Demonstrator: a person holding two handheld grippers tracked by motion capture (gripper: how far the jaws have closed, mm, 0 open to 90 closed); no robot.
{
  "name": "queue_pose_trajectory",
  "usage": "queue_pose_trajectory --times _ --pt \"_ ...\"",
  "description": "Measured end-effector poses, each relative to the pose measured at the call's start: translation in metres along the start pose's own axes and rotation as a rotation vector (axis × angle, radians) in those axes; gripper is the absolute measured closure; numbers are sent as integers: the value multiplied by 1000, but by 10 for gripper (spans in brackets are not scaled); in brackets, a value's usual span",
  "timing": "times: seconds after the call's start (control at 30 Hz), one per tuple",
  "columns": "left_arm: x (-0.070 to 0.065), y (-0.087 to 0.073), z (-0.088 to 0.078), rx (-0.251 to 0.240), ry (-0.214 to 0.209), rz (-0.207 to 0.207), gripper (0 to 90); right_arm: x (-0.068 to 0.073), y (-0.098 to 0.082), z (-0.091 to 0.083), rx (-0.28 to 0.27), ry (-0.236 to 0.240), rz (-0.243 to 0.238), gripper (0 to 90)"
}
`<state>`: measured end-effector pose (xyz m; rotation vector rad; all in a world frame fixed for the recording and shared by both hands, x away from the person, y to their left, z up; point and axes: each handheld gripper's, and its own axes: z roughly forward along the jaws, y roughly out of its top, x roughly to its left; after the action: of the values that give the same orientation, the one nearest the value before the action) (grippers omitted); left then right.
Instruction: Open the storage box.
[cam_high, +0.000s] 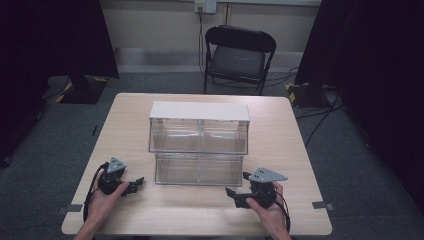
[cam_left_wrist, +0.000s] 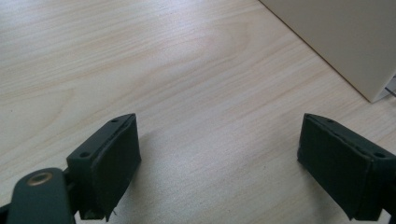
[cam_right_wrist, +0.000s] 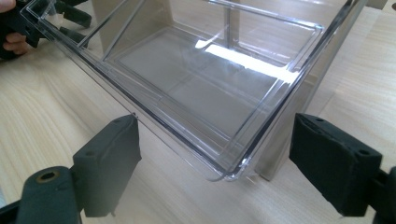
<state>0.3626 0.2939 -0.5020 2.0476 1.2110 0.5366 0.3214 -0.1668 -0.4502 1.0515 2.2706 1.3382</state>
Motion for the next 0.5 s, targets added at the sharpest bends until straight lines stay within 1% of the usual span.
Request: queue_pose_trajectory --times 0.23,0.5 --pt "0 0 0 0 0 -1 125 1 1 -2 -12 0 -4 158" --pt "0 0 0 1 0 1 125 1 2 -3 -11 3 -3 158"
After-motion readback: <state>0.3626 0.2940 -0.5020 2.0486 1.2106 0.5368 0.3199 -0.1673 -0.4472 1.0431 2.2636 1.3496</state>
